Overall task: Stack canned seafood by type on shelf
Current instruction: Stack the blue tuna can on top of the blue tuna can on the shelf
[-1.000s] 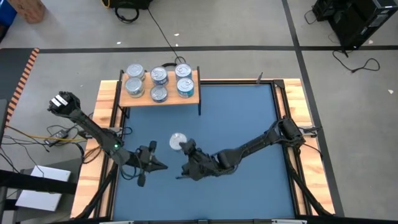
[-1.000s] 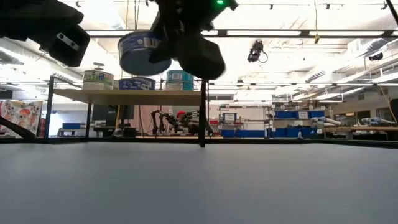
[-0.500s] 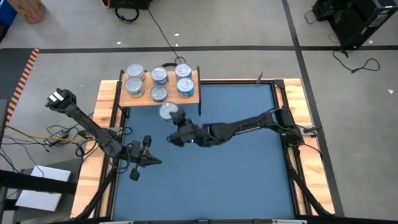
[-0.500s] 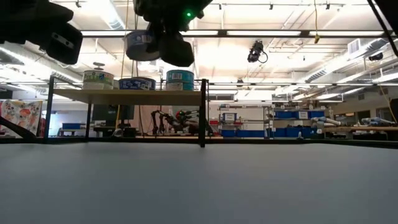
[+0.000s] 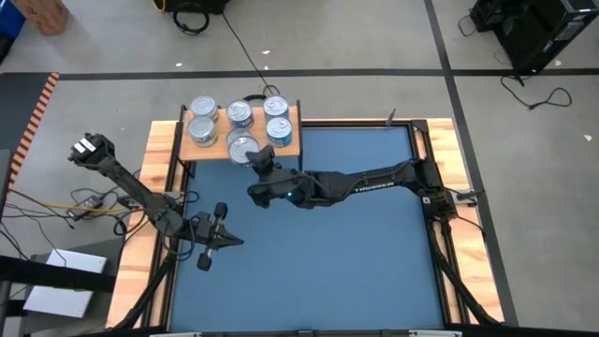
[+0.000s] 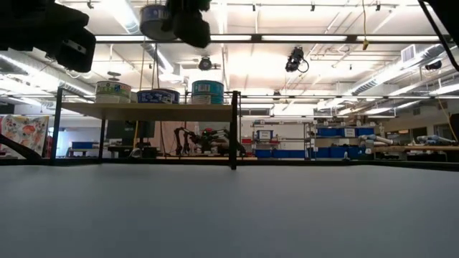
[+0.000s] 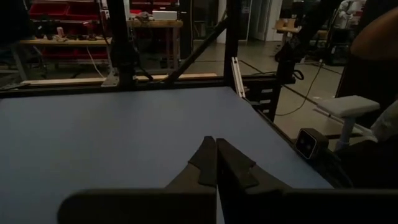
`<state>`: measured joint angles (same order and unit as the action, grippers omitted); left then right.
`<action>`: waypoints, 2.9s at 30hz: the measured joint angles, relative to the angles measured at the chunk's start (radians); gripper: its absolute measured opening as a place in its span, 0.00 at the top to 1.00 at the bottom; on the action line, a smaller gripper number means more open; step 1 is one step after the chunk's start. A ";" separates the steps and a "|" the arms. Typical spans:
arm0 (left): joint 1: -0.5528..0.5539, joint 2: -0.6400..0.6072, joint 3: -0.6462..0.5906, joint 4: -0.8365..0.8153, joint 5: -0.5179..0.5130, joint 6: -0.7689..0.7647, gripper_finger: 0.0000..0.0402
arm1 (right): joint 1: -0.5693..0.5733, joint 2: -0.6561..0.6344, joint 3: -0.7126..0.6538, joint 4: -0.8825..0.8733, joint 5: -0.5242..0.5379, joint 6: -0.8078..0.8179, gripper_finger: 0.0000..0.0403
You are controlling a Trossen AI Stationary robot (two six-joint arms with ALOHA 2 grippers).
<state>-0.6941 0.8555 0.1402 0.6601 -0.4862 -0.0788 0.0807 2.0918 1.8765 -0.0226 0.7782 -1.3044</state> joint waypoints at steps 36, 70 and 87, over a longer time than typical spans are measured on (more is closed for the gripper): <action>0.000 0.001 0.000 -0.005 0.000 -0.003 1.00 | -0.184 0.280 0.346 -0.173 -0.178 0.167 0.65; 0.000 0.001 0.001 -0.001 0.000 -0.004 1.00 | -0.223 0.279 0.345 -0.272 -0.316 0.310 0.43; 0.000 0.001 0.001 -0.001 0.000 -0.004 1.00 | -0.258 0.279 0.345 -0.215 -0.446 0.474 0.40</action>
<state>-0.6941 0.8565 0.1410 0.6593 -0.4859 -0.0830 -0.1769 2.3711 2.2215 -0.2377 0.3325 -0.8304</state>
